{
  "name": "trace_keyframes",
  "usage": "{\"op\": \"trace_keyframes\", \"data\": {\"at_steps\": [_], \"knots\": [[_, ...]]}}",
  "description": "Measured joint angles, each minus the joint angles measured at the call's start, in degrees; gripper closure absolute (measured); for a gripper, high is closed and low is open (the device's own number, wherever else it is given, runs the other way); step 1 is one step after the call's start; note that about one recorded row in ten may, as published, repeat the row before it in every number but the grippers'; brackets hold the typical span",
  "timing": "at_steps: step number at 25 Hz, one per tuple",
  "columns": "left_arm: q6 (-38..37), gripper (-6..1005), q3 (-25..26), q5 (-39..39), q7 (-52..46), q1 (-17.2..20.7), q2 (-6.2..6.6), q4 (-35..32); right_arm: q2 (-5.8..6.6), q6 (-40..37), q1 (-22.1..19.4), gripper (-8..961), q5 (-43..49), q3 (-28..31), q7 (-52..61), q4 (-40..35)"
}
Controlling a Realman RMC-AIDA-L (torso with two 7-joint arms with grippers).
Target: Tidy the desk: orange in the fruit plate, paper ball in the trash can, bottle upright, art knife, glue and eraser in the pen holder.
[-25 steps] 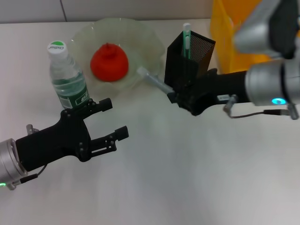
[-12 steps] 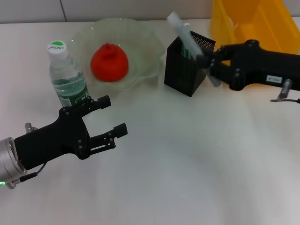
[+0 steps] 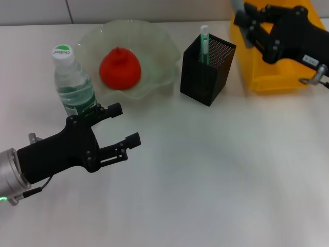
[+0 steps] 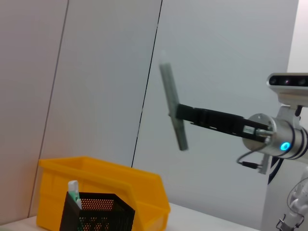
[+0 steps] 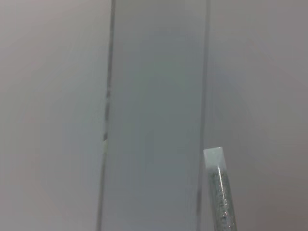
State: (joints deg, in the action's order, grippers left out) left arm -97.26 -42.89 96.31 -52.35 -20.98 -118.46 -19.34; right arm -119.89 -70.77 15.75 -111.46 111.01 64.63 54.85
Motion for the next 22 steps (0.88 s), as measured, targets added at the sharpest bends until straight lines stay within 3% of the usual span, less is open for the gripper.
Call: {"op": "trace_keyframes", "data": {"at_steps": [4,9,15,22], "knots": [[0.5,161,0.13,-0.3,-1.87,-0.74,-0.09,0.19,0.0,5.57,2.53,820,-6.63,-2.92,-8.83,-5.41],[0.58,162,0.18,-0.73,-4.66,-1.23,-0.03,0.26,0.0,14.75,6.12,820,-15.34,-11.29,-19.17,-10.46],[1.01,162,0.18,-0.93,-7.63,-1.49,0.05,0.15,0.01,20.59,8.49,821,-21.15,-15.62,-21.68,-13.63],[1.35,162,0.36,-1.19,-8.65,-1.6,-0.01,0.29,0.01,24.73,10.17,822,-21.65,-18.25,-21.3,-15.32]]}}
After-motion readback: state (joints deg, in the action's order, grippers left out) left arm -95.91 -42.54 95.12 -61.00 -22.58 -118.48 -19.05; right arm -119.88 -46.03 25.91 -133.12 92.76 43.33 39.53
